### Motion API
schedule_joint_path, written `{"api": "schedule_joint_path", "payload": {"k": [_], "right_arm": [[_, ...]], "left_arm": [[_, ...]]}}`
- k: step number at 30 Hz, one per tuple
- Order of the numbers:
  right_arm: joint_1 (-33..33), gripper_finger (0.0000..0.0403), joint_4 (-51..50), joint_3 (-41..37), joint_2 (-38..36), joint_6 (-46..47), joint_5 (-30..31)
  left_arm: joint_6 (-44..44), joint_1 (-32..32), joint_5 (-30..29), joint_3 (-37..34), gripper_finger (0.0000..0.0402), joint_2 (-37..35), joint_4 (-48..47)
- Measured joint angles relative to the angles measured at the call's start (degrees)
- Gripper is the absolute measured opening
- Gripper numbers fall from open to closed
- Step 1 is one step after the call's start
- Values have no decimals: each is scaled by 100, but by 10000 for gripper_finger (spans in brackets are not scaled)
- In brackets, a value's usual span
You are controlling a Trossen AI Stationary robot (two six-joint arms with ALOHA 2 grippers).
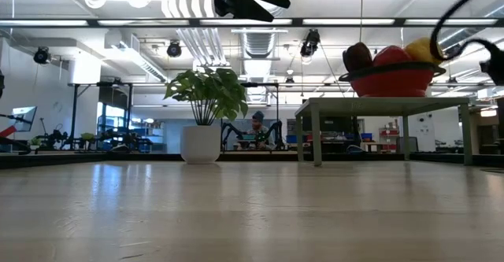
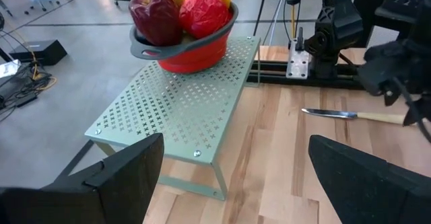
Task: Pick & Place Fruit
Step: Put the yellow knife on the shelf
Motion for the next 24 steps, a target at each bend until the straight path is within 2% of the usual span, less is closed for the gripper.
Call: {"api": "schedule_joint_path", "payload": {"k": [6, 13, 17, 24], "right_arm": [[140, 236, 1008, -709, 0, 422, -8], [333, 225, 1179, -930, -26, 841, -97], [333, 189, 1129, -906, -15, 738, -149], [340, 83, 1069, -862, -4, 562, -260]], "left_arm": [[-4, 0, 0, 0, 374, 2, -2], [-4, 0, 0, -2, 374, 2, -1], [-4, 0, 0, -2, 374, 2, 0], [-2, 2, 0, -2, 374, 2, 4]]}}
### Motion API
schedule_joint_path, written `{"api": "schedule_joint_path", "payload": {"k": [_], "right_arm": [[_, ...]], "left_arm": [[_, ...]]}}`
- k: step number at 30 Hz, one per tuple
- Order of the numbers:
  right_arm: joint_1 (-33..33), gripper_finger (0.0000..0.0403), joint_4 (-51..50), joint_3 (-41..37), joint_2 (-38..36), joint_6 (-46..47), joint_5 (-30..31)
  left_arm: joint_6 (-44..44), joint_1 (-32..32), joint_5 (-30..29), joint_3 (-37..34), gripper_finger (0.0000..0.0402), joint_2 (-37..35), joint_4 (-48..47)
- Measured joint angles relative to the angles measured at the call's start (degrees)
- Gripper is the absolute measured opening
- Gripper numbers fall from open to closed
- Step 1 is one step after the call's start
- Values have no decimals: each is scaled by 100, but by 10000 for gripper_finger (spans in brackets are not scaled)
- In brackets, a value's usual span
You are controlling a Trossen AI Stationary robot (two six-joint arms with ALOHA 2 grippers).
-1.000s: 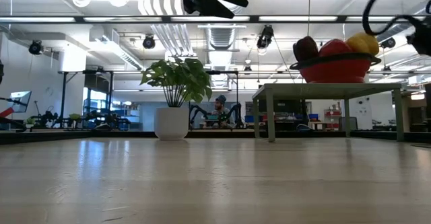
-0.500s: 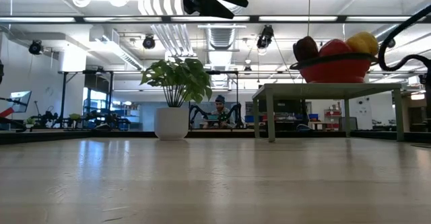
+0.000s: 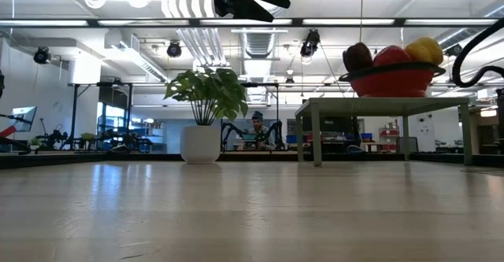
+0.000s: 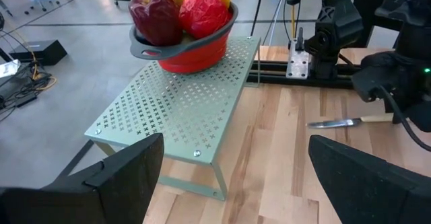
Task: Pick & Place Fruit
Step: Put the yellow knife on the shelf
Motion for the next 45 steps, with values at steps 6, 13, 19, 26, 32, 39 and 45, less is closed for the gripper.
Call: {"api": "schedule_joint_path", "payload": {"k": [6, 13, 19, 26, 32, 39, 45], "right_arm": [[0, 50, 161, 148, 6, -472, -111], [-9, 50, 129, 527, -38, -819, -32], [-9, 56, 113, 1107, -50, -1447, 293], [-312, 56, 94, 1788, -52, -2486, 1002], [-1151, 56, -169, 2420, -52, -3756, 1079], [-2497, 56, -1643, 3445, -31, -4726, 1704], [-3713, 56, -1797, 3939, -22, -5260, 2052]], "left_arm": [[-1, -2, 1, 0, 374, 0, 11], [-121, -2, -17, -4, 374, -235, -88], [-74, -2, -23, -111, 374, -719, -164], [-44, -2, -76, -280, 374, -1191, -196], [55, 3, -116, -352, 374, -1565, -167], [93, 3, -116, -472, 374, -1768, -141], [376, 3, -112, -472, 374, -1723, -144]]}}
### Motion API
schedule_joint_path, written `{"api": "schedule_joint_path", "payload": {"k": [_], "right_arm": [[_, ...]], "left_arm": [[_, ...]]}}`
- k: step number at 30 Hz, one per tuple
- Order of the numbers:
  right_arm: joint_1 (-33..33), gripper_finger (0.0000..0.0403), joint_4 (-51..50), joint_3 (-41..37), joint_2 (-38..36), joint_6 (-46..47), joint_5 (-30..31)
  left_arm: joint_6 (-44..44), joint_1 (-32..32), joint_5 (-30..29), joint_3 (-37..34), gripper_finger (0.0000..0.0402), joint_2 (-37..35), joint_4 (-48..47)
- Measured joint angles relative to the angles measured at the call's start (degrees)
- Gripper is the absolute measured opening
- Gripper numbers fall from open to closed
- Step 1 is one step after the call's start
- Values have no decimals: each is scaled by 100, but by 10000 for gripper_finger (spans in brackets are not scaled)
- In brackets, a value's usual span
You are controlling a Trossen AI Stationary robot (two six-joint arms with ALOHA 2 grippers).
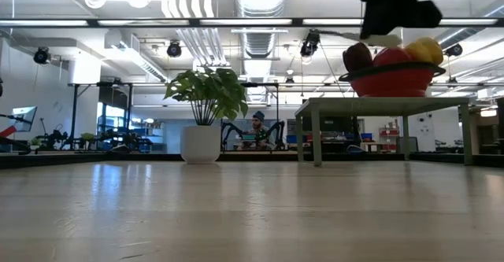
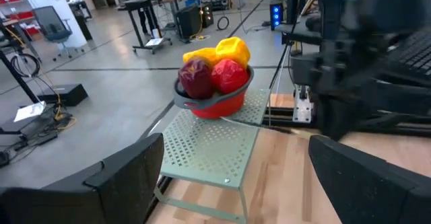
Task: Pick & Place Fruit
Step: Put the yellow knife on the shelf
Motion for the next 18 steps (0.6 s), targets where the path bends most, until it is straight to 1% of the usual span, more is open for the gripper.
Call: {"api": "schedule_joint_path", "payload": {"k": [3, 7, 13, 18], "right_arm": [[-527, 56, -36, 1, 5, -110, -34], [-1003, 56, -24, -77, 65, -132, -211], [-1336, 56, -24, -66, 534, -346, -312], [-1488, 56, -59, 280, 1081, -652, -319]], "left_arm": [[-23, 0, 3, 0, 374, 3, -53], [-37, 6, 5, 0, 374, 1, -84], [-31, 4, 7, 0, 374, 1, -101], [-39, 4, 7, 0, 374, 1, -166]]}}
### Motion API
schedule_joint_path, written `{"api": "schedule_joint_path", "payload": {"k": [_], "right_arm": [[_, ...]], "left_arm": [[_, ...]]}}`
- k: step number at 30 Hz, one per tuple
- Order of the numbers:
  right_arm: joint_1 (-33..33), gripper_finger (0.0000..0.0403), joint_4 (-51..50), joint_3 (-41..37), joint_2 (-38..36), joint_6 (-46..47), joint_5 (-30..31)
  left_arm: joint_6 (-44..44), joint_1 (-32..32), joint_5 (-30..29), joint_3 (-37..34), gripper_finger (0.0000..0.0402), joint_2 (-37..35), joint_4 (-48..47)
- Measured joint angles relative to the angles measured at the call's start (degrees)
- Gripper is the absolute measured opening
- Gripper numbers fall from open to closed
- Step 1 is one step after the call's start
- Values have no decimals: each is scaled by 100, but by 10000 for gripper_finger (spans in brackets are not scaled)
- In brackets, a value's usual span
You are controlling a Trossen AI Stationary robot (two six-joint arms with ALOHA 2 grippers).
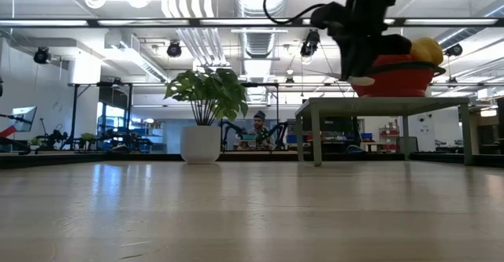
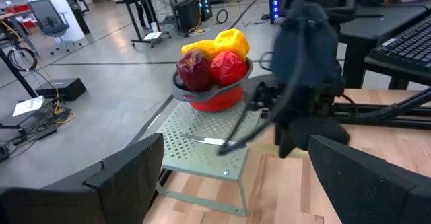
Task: Pick & Place Fruit
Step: Put the yellow knife on the shelf
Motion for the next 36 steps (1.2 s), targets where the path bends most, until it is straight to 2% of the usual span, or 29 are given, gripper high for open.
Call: {"api": "schedule_joint_path", "payload": {"k": [7, 17, 25, 33, 36], "right_arm": [[-178, 56, -593, 986, 608, 76, 277], [-594, 56, -1809, 2117, 1469, 376, 270], [-1048, 56, -1883, 2226, 1568, 361, -44], [-1329, 56, -1594, 2200, 1566, 200, 22], [-1343, 56, -1446, 2149, 1566, 158, 222]], "left_arm": [[-14, 0, 2, 0, 374, 0, -93], [-14, 0, 0, 0, 374, 0, -153], [-31, -4, 2, 0, 374, 0, -351], [-33, -4, 2, 0, 374, 0, -439], [-34, -4, 2, 0, 374, 0, -441]]}}
